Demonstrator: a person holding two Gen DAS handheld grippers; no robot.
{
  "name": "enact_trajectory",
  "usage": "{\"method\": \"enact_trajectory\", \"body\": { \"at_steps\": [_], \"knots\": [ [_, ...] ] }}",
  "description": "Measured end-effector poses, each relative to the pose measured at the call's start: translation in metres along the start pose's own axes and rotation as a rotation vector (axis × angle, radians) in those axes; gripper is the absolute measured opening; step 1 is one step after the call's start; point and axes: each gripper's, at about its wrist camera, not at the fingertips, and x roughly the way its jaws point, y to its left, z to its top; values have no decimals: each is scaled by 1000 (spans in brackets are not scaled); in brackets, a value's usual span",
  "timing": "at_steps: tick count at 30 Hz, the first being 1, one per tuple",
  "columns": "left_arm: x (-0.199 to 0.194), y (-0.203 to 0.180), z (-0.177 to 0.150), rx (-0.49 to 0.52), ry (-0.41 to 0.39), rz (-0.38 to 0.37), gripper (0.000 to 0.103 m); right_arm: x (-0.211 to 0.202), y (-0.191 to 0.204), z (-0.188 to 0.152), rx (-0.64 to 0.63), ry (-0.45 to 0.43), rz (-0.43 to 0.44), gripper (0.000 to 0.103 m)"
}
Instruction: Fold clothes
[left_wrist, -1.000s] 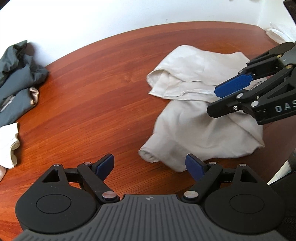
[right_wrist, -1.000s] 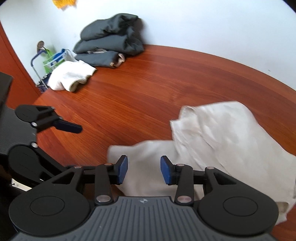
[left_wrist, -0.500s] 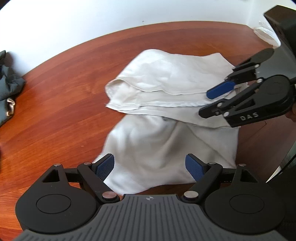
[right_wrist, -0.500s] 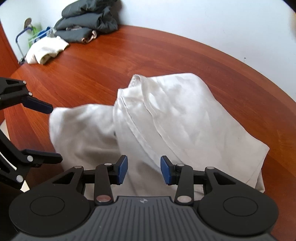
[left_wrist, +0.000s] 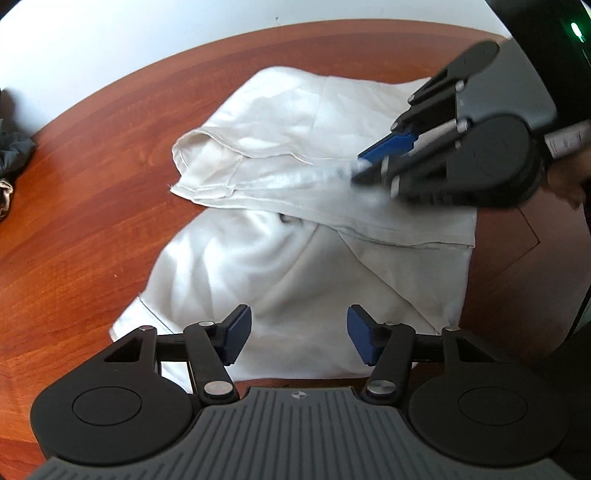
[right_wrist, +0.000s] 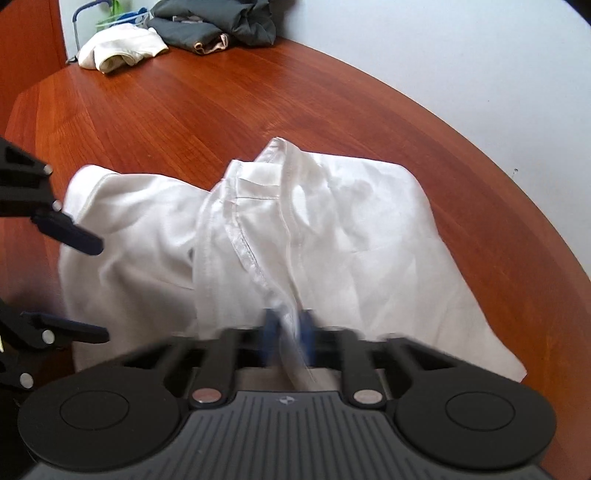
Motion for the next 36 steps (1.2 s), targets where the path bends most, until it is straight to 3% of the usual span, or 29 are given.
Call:
{"method": "enact_trajectory", "body": {
  "at_steps": [7, 11, 17, 28, 33, 36],
  "knots": [
    [7, -1, -2, -62, 23, 24, 55, -31, -59, -7, 93, -88, -157, 2],
    [0, -1, 1, -96, 3, 12, 55, -45, -101, -22, 181, -82, -244, 2],
    [-7, -16, 5, -61, -8, -39, 57, -60, -159, -54, 337, -58, -365, 2],
    [6, -45, 8, 23, 18, -100, 57, -83, -213, -146, 564, 93, -522, 2],
    [19, -50, 11, 31, 37, -125, 57, -85, -210, -191, 651, 204, -517, 2],
    [26, -53, 14, 41, 45, -136, 57, -89, -202, -208, 691, 226, -490, 3]
  ]
}}
